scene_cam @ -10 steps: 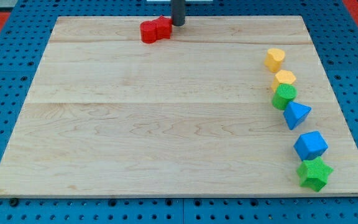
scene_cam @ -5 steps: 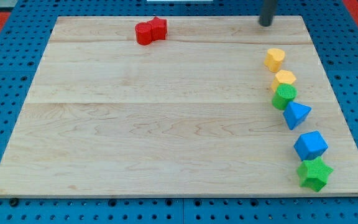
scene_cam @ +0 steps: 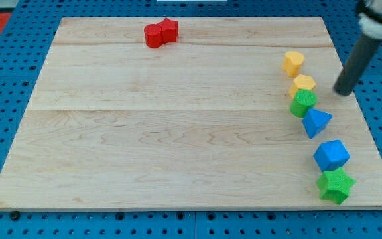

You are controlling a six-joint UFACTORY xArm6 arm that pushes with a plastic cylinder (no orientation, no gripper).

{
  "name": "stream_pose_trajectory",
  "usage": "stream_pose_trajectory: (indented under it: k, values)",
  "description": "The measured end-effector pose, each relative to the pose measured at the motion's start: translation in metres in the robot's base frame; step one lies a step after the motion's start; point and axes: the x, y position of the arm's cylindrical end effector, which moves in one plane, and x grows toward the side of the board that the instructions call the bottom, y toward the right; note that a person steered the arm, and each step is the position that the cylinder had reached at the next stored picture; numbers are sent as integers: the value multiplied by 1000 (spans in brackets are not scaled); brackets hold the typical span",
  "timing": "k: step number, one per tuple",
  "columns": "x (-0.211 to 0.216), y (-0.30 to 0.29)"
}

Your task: Push the green circle into the red blocks

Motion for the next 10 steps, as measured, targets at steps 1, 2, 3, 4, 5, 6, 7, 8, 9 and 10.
stream_pose_trajectory:
  k: [1,2,3,4,5,6,7,8,9,10]
  values:
    - [3,-80]
    - [14,-109]
    - [24,-85]
    - [58,-88]
    - [89,-138]
    - [80,-165]
    - [56,-173]
    - [45,-228]
    - [16,-231]
    - [-16,-204]
